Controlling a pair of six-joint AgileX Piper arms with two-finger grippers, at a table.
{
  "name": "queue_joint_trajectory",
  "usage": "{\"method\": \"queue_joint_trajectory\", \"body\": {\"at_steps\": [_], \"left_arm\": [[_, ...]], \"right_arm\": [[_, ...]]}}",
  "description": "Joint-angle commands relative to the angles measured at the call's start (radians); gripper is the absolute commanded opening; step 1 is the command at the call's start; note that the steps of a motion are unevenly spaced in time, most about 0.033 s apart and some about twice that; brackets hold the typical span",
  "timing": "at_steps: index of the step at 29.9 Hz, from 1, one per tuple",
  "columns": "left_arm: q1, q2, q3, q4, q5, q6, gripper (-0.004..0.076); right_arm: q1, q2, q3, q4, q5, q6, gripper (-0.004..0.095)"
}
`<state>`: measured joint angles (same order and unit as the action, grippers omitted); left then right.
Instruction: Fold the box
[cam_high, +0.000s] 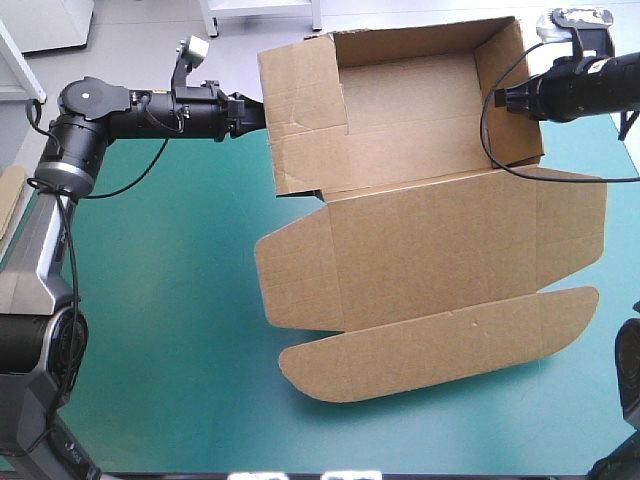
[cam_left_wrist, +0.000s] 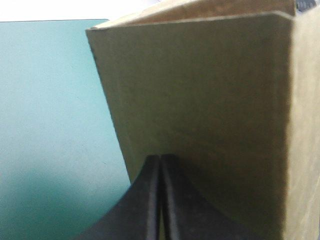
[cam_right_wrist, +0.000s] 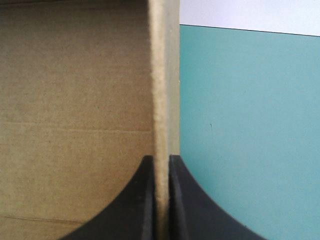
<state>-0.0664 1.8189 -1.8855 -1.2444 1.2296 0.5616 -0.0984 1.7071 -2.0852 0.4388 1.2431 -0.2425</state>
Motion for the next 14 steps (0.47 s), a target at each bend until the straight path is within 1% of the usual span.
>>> {"method": "queue_joint_trajectory", "body": {"at_steps": [1,14], "left_arm": [[-0.006,-0.067,-0.021,-0.082,0.064,-0.008,-0.0008],[-0.006,-0.089,-0.021,-0.087,0.064,-0.047,-0.0008]], "right_arm": [[-0.008,-0.045,-0.030,0.042,-0.060,0.011,-0.0015],[-0.008,-0.035,-0.030,0.042,-0.060,0.011,-0.0015]]}}
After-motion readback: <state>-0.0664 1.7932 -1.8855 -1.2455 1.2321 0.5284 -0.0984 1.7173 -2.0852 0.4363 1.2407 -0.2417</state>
